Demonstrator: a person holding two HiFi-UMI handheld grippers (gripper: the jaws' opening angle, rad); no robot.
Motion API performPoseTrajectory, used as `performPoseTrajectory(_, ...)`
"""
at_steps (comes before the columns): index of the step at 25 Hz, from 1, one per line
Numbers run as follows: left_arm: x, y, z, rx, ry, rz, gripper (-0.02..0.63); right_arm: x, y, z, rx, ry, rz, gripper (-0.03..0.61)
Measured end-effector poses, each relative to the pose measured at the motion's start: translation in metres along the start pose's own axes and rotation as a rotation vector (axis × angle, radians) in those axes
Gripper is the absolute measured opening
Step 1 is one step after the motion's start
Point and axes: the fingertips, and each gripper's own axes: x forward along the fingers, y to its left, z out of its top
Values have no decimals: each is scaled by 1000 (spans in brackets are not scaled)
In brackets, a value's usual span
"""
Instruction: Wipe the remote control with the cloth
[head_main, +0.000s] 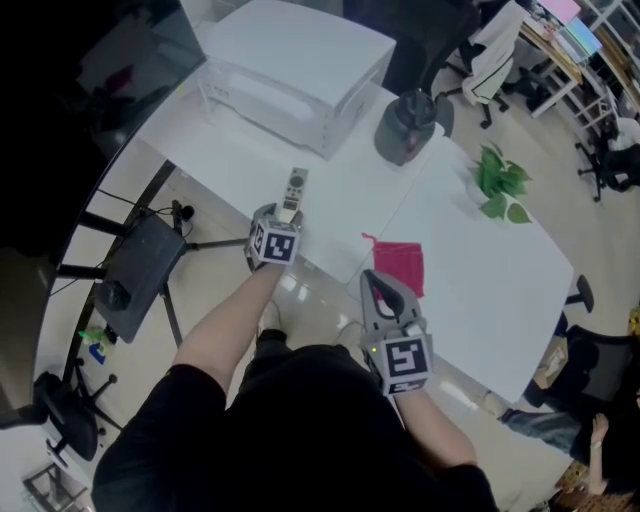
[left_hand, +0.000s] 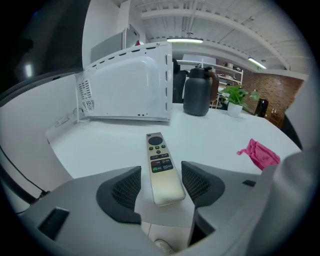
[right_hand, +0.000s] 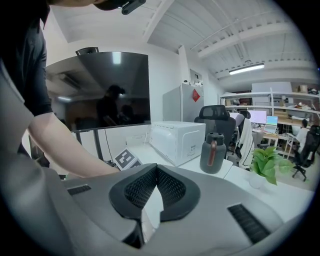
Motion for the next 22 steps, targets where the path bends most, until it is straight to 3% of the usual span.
performPoseTrajectory(14,27,-6,-5,-56,74,25,253,-4,-13,-9,21,23,-21,9)
performPoseTrajectory(22,24,-7,-5,-63,84,16,215,-7,-12,-9,22,22,-23,9)
